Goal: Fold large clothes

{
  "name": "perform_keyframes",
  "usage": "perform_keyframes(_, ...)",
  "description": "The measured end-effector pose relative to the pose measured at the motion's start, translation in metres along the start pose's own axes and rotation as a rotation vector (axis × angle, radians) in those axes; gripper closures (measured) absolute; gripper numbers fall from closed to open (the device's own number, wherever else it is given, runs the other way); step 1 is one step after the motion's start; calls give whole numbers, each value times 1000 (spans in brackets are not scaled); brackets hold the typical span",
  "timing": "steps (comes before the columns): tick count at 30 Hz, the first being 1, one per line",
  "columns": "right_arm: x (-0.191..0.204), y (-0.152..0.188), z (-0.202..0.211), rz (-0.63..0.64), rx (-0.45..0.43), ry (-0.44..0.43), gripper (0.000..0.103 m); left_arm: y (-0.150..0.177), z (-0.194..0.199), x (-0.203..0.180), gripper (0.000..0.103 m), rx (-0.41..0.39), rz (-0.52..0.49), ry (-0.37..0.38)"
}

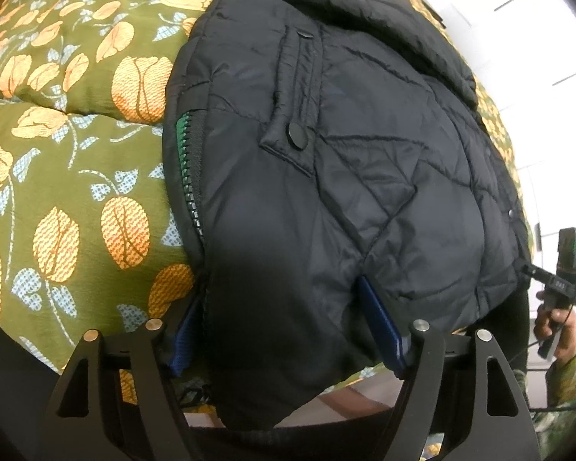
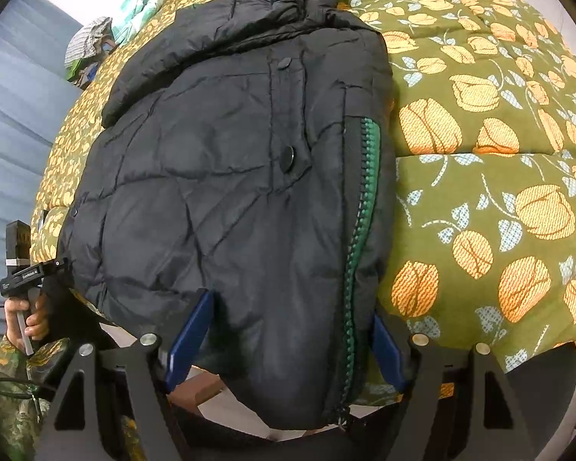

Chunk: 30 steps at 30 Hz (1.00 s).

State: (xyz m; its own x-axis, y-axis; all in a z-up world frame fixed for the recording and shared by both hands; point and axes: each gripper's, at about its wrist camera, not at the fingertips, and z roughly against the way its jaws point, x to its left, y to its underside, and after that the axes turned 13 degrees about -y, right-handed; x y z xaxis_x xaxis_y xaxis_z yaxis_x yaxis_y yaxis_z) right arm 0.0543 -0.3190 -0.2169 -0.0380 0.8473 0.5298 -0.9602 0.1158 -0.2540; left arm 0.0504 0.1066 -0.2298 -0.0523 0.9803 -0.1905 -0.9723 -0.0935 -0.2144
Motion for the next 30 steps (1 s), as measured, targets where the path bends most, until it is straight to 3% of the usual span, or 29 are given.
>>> perform_keyframes(4,5,-1,1,13,4,-1,29,0,1,2,44,2,-6,0)
perform_keyframes(6,9,-2,2,30,9,6,38,0,3,2,54,3,-13,2)
perform_keyframes(8,10,-3,5,42,8,12,56,0,7,3,67,0,-19,6)
perform_keyframes(13,14,-9,23,15,-34,-36,75,-1,27,0,82,-39,-52,2)
perform_keyframes(18,27,-25,63,-54,-161,-218,82,-8,80,-1,84,-145,-55,43)
perform_keyframes(22,45,-32,84,-9,-183,-262,83,-11,113,1,84,-188,-65,49)
perform_keyframes(30,58,1,101,-16,-56,-271,83,43,124,6,84,-40,-147,-6)
